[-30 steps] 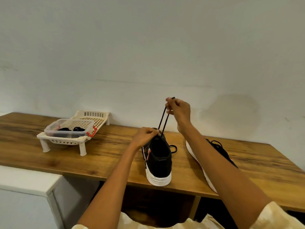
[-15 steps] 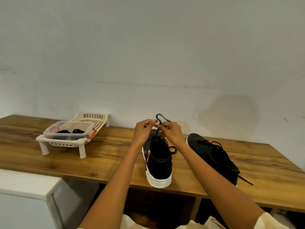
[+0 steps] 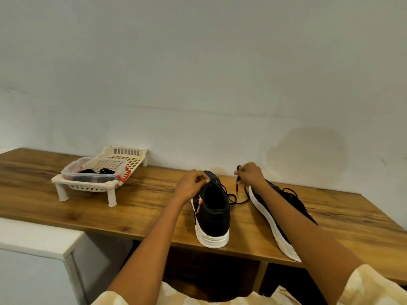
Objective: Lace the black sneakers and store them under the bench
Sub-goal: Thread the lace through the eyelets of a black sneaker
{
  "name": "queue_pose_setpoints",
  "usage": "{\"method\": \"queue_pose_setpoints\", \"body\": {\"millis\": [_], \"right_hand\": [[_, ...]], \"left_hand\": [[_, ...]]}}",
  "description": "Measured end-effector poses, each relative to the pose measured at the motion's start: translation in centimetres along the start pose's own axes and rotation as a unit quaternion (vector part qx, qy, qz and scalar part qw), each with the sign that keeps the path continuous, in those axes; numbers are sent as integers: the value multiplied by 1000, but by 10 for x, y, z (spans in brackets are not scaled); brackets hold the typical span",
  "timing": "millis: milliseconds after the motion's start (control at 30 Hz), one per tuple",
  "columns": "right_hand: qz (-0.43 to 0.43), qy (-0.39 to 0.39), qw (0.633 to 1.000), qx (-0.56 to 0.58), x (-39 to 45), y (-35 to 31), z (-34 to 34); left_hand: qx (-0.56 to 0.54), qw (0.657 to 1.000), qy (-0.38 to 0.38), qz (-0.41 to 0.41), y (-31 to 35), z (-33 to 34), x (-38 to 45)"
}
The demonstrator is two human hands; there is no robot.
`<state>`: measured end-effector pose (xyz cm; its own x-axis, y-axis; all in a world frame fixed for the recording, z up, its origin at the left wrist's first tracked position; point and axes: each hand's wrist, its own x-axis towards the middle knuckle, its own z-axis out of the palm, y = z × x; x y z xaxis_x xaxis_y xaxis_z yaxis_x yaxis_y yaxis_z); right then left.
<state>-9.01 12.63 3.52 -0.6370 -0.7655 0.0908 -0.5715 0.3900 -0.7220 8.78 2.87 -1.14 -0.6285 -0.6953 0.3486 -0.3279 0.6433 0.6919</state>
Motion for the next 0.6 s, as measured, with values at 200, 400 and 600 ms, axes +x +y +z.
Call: {"method": "queue_pose_setpoints", "body": {"millis": [200, 400, 600], "right_hand": [[-104, -31, 979, -175, -10, -19, 6], [-96, -200, 963, -153, -17, -49, 25], [-129, -96, 957, -242, -17, -57, 39]], "left_hand": [[-93, 987, -38, -123, 9, 12, 3], [-438, 851, 26, -290, 15, 20, -4], [-359, 900, 5, -246, 12, 16, -4]]}}
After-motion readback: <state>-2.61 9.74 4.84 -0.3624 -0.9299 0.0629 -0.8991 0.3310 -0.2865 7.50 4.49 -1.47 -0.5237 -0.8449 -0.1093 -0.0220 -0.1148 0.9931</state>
